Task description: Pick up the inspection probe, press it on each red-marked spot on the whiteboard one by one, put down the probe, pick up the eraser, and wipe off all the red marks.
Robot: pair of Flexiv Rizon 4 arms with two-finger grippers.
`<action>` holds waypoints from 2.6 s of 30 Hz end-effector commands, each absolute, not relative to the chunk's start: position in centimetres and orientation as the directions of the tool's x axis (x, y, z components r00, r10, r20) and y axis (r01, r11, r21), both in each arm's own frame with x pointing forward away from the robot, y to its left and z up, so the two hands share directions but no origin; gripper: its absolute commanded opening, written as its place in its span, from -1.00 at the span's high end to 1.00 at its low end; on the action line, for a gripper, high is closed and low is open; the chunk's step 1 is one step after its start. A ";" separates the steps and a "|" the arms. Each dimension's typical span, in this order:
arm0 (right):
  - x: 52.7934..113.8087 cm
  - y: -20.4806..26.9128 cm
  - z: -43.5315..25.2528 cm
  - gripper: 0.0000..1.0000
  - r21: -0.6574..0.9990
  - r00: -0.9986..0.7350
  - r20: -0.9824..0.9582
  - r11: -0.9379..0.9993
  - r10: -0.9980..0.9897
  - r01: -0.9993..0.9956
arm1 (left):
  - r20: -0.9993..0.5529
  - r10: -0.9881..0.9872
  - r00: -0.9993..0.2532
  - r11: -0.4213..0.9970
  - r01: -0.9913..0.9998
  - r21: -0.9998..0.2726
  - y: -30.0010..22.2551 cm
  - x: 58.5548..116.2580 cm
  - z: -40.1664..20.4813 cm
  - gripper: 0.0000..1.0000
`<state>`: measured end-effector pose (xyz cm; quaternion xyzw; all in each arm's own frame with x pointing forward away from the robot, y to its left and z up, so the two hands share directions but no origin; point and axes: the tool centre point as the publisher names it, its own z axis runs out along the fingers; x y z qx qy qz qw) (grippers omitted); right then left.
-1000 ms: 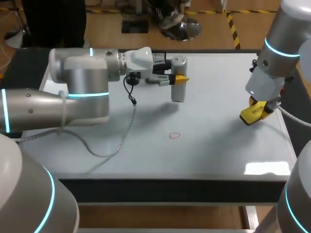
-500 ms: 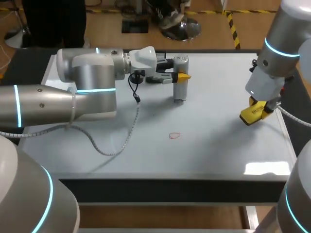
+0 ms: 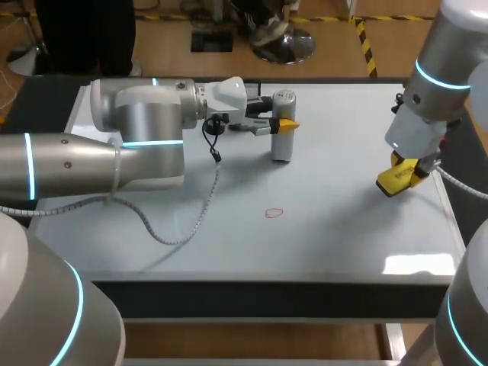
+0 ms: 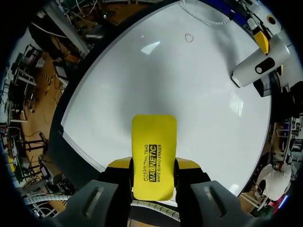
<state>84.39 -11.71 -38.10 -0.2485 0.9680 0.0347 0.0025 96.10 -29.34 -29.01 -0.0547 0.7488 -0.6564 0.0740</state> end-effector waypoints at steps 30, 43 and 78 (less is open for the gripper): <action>84.4 -11.7 -38.1 1.00 0.063 -0.876 -0.021 0.874 -0.482 -0.482 | -0.052 -0.150 -0.987 0.165 0.027 -0.986 -30.5 97.8 -22.9 1.00; 84.4 -11.7 -38.1 1.00 0.063 -0.876 -0.021 0.874 -0.482 -0.482 | -0.053 -0.124 -0.991 0.139 0.036 -0.990 -31.6 101.5 -18.7 1.00; 84.4 -11.7 -38.1 1.00 0.063 -0.876 -0.021 0.874 -0.482 -0.482 | -0.054 -0.128 -0.990 0.166 0.032 -0.986 -33.2 110.6 -18.5 1.00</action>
